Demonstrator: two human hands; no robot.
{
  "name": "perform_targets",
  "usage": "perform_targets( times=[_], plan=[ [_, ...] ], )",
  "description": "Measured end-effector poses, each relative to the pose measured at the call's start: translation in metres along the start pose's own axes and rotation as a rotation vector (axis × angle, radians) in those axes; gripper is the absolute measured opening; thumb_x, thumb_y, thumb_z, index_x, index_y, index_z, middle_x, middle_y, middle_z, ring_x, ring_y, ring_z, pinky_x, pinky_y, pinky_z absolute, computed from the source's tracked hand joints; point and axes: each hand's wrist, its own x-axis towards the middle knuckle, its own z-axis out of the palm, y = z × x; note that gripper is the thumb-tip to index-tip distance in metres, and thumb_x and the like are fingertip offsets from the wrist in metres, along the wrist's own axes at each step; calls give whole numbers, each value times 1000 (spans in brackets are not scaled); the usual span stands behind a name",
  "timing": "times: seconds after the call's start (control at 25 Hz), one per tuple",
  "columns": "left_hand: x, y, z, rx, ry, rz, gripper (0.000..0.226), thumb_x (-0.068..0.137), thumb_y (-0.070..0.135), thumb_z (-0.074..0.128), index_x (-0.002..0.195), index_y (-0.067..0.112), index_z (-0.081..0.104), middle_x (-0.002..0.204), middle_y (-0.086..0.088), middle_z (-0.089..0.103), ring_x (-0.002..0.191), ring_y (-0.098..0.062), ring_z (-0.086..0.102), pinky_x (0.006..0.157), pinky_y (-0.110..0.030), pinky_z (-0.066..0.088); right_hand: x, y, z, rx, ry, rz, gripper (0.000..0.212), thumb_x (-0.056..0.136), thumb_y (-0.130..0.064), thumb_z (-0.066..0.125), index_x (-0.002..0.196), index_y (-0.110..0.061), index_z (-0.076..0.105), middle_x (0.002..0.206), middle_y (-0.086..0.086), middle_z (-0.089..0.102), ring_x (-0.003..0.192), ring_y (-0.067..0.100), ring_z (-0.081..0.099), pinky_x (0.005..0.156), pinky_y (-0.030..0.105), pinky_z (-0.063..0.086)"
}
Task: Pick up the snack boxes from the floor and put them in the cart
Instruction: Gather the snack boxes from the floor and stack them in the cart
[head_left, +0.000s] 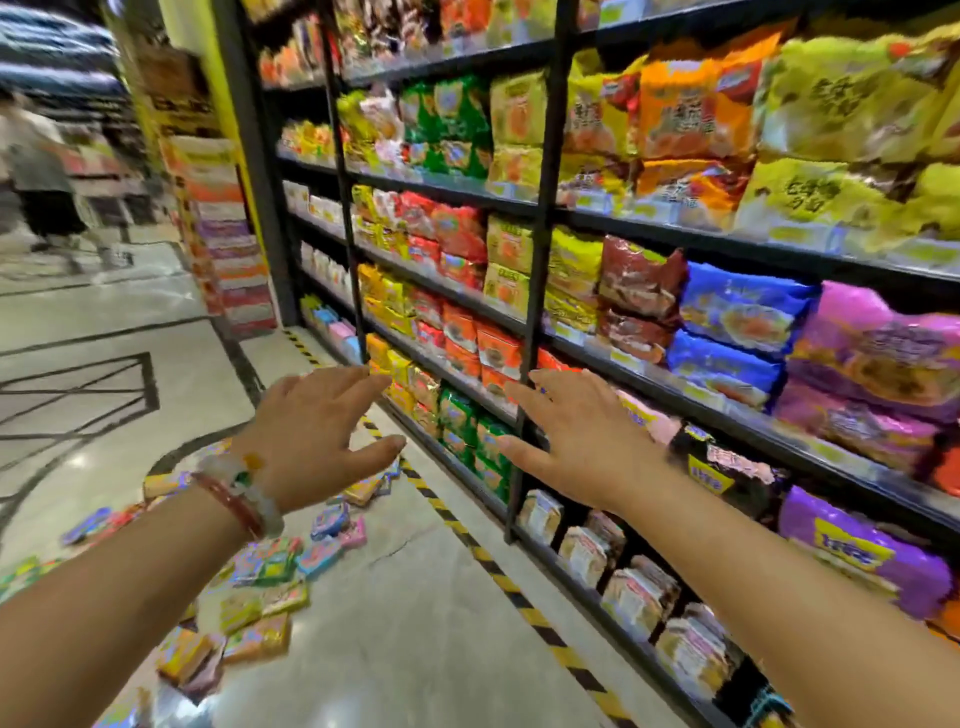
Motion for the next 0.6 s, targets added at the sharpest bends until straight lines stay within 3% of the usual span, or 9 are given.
perform_targets(
  times=[0.16,0.32,0.6],
  plan=[
    [32,-35,24,-5,38,-115,93,68,76,16,139,23,46,141,-3,48,131,-21,43,103,-44,32,74,13,25,45,8,-106,71,91,-69,21,150,-30,21,153,2,24,140,21,16,113,36,5],
    [57,-82,50,25,-31,-235,97,64,77,9,142,29,38,148,0,39,137,-19,34,109,-43,25,146,12,64,64,-5,-164,94,72,-76,-4,149,-30,23,153,3,26,140,23,18,114,39,7],
    [117,-198,94,19,-55,-318,99,63,76,10,144,26,38,150,1,37,138,-18,31,111,-45,22,296,-20,127,112,-14,-218,95,70,-76,-8,151,-33,17,156,1,21,142,20,15,116,40,5]
  ],
)
